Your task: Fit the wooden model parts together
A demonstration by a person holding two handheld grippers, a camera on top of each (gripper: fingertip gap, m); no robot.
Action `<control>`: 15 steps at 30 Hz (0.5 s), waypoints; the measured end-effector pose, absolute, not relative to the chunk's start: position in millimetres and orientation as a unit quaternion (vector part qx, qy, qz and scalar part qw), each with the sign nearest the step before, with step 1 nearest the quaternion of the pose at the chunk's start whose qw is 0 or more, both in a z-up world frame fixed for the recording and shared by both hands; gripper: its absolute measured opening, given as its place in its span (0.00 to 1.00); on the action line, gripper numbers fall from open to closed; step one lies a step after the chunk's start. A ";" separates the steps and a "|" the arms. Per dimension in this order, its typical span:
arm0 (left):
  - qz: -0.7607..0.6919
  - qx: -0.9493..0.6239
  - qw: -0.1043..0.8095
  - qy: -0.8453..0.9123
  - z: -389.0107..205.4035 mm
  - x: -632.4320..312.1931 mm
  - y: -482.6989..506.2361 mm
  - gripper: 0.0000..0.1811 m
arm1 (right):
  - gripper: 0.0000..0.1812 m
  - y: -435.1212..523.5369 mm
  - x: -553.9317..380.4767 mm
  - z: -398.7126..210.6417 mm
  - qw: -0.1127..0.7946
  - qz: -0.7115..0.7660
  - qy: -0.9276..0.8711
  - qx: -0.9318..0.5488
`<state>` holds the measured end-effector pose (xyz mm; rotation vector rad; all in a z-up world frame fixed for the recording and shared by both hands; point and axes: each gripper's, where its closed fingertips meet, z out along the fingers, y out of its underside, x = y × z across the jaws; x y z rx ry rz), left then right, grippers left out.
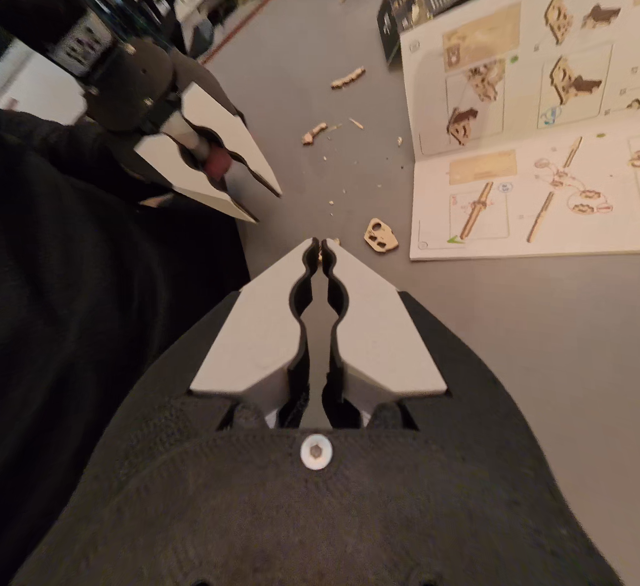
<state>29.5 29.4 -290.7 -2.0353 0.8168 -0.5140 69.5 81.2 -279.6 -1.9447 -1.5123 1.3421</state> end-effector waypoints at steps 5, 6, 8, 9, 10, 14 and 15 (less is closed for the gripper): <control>-0.212 -0.817 0.426 0.326 -291.8 22.1 26.9 0.12 | 0.00 82.7 79.8 -321.8 0.157 0.348 -0.585 -0.715; -0.215 -0.816 0.426 0.327 -291.0 21.5 27.2 0.12 | 0.00 82.3 79.8 -325.1 0.159 0.331 -0.594 -0.716; -0.224 -0.814 0.426 0.325 -288.1 20.4 28.8 0.12 | 0.00 84.2 80.0 -331.6 0.169 0.293 -0.612 -0.715; -0.229 -0.814 0.426 0.323 -286.4 20.1 30.4 0.12 | 0.02 85.4 81.6 -335.9 0.169 0.276 -0.618 -0.717; -0.234 -0.813 0.427 0.321 -284.9 20.1 32.0 0.12 | 0.04 84.9 83.6 -339.9 0.161 0.264 -0.621 -0.720; -0.251 -0.812 0.423 0.314 -284.0 20.5 36.5 0.12 | 0.10 83.6 91.5 -341.9 0.160 0.237 -0.627 -0.725; -0.254 -0.812 0.421 0.313 -284.2 20.9 37.1 0.12 | 0.10 84.0 95.8 -342.8 0.161 0.226 -0.629 -0.726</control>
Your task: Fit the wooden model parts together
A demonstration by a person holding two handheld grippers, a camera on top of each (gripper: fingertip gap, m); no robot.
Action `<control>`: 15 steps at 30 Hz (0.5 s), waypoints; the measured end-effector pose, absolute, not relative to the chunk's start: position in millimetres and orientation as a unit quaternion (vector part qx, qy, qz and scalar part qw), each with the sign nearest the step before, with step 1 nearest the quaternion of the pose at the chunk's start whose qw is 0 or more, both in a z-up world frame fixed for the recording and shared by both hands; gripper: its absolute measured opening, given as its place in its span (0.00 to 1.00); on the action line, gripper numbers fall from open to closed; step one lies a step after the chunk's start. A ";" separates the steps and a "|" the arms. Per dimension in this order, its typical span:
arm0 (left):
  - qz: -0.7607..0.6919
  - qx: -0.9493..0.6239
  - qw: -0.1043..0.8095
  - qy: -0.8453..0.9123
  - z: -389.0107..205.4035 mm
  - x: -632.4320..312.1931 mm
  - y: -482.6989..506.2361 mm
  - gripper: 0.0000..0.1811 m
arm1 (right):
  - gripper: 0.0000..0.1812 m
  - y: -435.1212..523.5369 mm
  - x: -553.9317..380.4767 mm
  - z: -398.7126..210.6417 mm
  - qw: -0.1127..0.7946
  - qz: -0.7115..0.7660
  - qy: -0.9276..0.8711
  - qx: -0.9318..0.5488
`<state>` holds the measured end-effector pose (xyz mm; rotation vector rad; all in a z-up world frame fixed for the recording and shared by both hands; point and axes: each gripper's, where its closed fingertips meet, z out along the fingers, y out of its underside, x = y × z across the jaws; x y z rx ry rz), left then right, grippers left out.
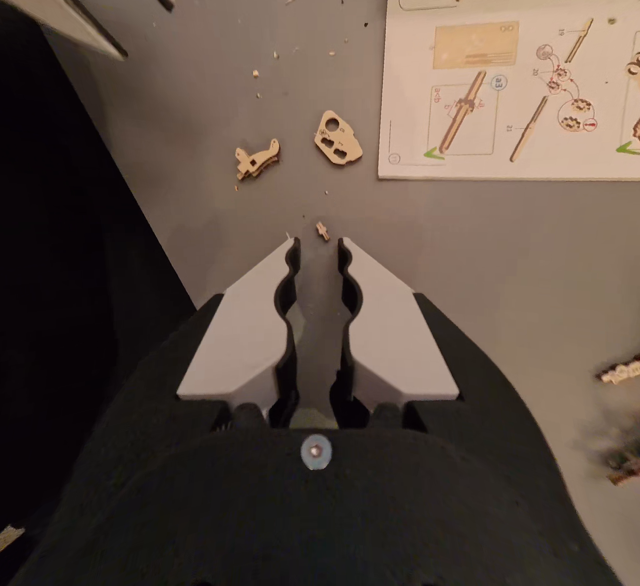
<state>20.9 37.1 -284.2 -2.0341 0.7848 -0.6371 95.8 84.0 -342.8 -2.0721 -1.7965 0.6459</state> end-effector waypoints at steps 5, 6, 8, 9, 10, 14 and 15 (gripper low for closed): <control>-0.273 -0.811 0.414 0.310 -287.1 25.3 39.6 0.12 | 0.08 87.0 96.7 -344.3 0.186 0.223 -0.627 -0.723; -0.273 -0.811 0.413 0.311 -287.4 25.9 40.0 0.12 | 0.07 88.9 95.0 -345.2 0.193 0.219 -0.633 -0.718; -0.272 -0.812 0.412 0.312 -288.3 25.9 41.0 0.12 | 0.06 91.5 91.1 -345.6 0.201 0.216 -0.645 -0.705; -0.271 -0.812 0.412 0.311 -288.6 25.5 41.3 0.12 | 0.05 91.3 89.6 -345.6 0.199 0.219 -0.651 -0.700; -0.271 -0.813 0.412 0.311 -288.8 24.8 41.8 0.12 | 0.04 91.1 88.8 -345.8 0.196 0.219 -0.657 -0.694; -0.267 -0.814 0.412 0.309 -289.5 22.5 44.3 0.12 | 0.00 90.9 86.3 -346.1 0.189 0.228 -0.664 -0.687; -0.267 -0.815 0.410 0.309 -290.8 22.3 44.4 0.12 | 0.00 91.0 86.3 -346.0 0.189 0.229 -0.663 -0.687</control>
